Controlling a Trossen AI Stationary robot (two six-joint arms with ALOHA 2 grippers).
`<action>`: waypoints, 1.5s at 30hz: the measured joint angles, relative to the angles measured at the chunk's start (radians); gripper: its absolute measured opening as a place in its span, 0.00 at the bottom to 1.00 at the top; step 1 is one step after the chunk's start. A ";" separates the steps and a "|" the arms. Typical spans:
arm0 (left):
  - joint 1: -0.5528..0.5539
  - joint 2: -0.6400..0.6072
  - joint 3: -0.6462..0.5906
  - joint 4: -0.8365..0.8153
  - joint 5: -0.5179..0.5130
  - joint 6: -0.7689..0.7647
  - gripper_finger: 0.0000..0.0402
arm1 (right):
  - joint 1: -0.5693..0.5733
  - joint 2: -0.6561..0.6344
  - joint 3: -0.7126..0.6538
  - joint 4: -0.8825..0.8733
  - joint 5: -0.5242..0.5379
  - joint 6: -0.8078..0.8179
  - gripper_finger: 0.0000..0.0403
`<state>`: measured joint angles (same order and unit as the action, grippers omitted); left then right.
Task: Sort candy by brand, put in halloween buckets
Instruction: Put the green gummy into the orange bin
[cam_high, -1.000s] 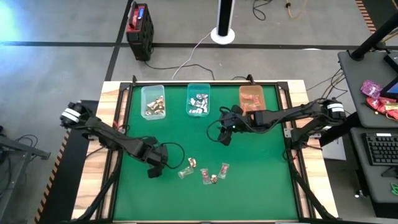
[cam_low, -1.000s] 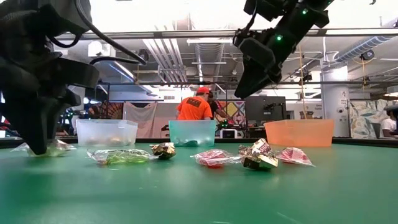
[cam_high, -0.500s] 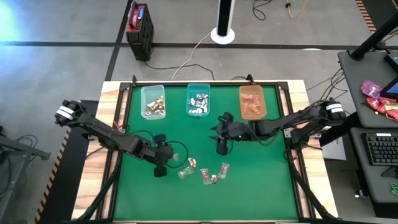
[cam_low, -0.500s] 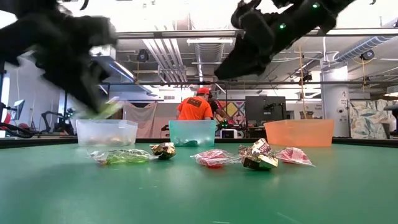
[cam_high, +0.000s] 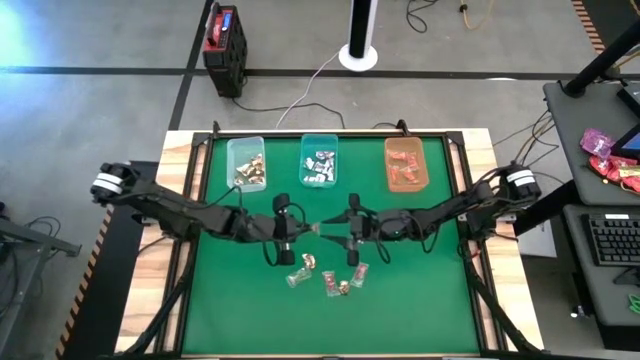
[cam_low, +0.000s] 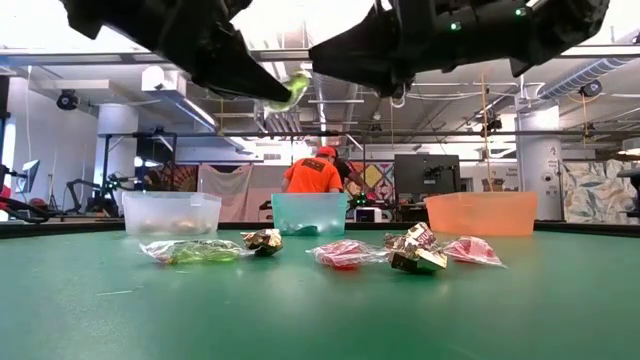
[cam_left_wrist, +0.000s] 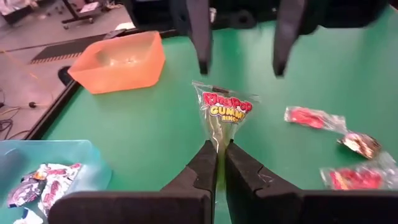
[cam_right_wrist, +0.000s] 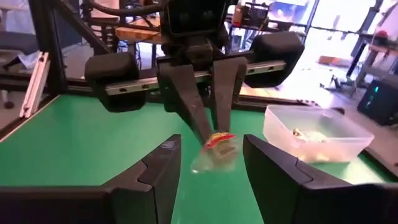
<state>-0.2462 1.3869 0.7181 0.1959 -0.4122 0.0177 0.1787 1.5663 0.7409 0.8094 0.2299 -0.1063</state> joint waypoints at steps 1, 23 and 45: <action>0.005 0.005 0.000 0.010 0.000 0.000 0.00 | -0.001 0.006 0.003 -0.002 0.000 0.008 0.41; 0.016 0.035 0.008 0.127 -0.051 0.046 0.00 | -0.009 0.031 0.024 -0.009 0.154 0.044 0.24; 0.015 0.035 0.007 0.064 -0.181 0.024 0.46 | -0.066 -0.132 0.025 -0.372 0.406 0.061 0.03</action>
<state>-0.2310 1.4220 0.7254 0.2599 -0.5934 0.0422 0.1131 1.4343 0.7654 0.4371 0.6361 -0.0453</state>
